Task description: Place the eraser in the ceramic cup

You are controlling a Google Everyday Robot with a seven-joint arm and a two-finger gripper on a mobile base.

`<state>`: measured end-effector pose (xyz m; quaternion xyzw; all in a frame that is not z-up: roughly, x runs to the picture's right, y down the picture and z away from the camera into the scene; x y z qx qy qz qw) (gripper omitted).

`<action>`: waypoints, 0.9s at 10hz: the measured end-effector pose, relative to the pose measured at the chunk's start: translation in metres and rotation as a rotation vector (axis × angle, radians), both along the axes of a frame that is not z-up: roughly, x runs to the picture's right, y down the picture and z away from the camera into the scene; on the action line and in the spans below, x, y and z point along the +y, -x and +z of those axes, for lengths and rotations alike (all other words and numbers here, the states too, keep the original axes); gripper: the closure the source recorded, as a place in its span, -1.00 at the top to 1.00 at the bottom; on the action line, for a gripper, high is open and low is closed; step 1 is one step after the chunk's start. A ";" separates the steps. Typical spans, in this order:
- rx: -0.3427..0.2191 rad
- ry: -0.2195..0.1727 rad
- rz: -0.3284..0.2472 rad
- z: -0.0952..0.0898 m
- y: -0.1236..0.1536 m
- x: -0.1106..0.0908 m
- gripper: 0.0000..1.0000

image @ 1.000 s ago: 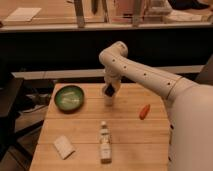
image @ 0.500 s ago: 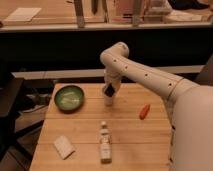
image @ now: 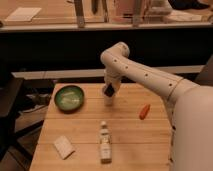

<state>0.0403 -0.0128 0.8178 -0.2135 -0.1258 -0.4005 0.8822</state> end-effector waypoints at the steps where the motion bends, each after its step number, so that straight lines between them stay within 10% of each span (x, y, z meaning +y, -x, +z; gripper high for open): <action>1: -0.002 0.000 0.002 0.000 0.000 0.000 -0.55; 9: -0.016 -0.004 0.018 0.002 0.001 0.000 -0.55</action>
